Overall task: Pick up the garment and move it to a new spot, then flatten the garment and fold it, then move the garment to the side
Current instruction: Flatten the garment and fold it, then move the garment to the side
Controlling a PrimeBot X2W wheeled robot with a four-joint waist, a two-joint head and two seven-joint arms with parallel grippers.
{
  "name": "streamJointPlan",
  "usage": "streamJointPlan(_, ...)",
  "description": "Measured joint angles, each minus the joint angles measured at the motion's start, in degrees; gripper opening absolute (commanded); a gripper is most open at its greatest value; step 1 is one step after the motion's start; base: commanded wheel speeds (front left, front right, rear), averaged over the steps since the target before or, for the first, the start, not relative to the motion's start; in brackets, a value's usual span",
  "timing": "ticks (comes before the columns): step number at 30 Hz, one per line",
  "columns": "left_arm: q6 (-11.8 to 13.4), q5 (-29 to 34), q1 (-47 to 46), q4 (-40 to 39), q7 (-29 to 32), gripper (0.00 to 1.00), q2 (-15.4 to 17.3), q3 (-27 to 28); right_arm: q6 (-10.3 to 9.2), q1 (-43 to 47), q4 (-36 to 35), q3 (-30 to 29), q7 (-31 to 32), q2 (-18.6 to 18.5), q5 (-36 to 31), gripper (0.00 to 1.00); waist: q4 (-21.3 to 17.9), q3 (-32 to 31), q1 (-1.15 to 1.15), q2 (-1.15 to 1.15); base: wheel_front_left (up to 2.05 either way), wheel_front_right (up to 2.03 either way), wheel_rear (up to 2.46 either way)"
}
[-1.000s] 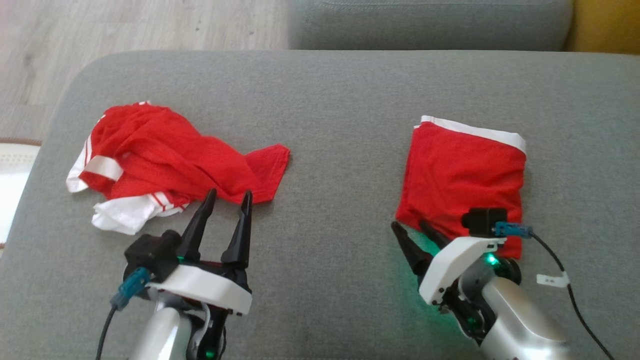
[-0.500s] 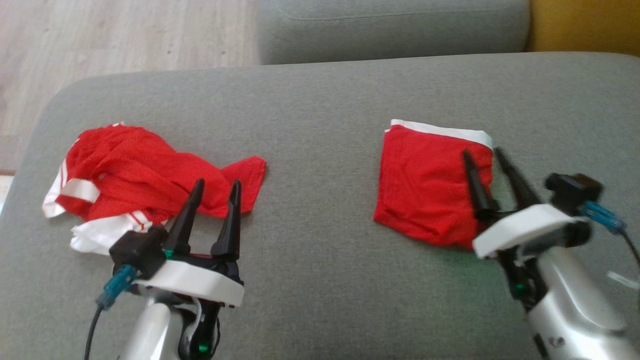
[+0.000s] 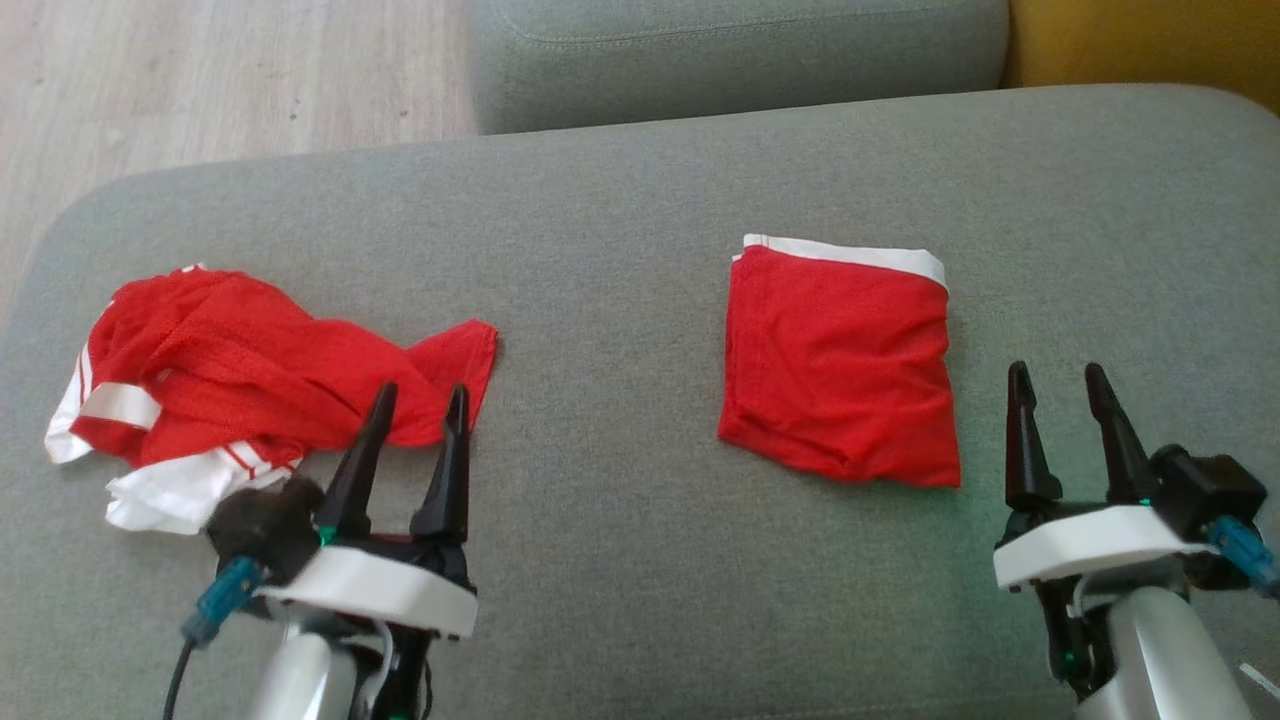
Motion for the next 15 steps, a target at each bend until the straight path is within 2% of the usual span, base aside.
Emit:
streamJointPlan(11,-0.13,0.00,1.04,-0.29,0.00,1.00,0.00,0.16,0.00,0.37,-1.13,-0.48,-0.01,0.96,-0.60,1.00,0.69,0.65,0.00,0.00,0.00,0.00,0.00)
streamJointPlan(15,-0.30,0.00,0.94,-0.43,0.00,1.00,0.01,-0.40,0.00,-0.15,0.77,-1.55,0.12,0.99,-0.98,1.00,1.29,1.92,0.00,0.00,0.00,0.00,0.00)
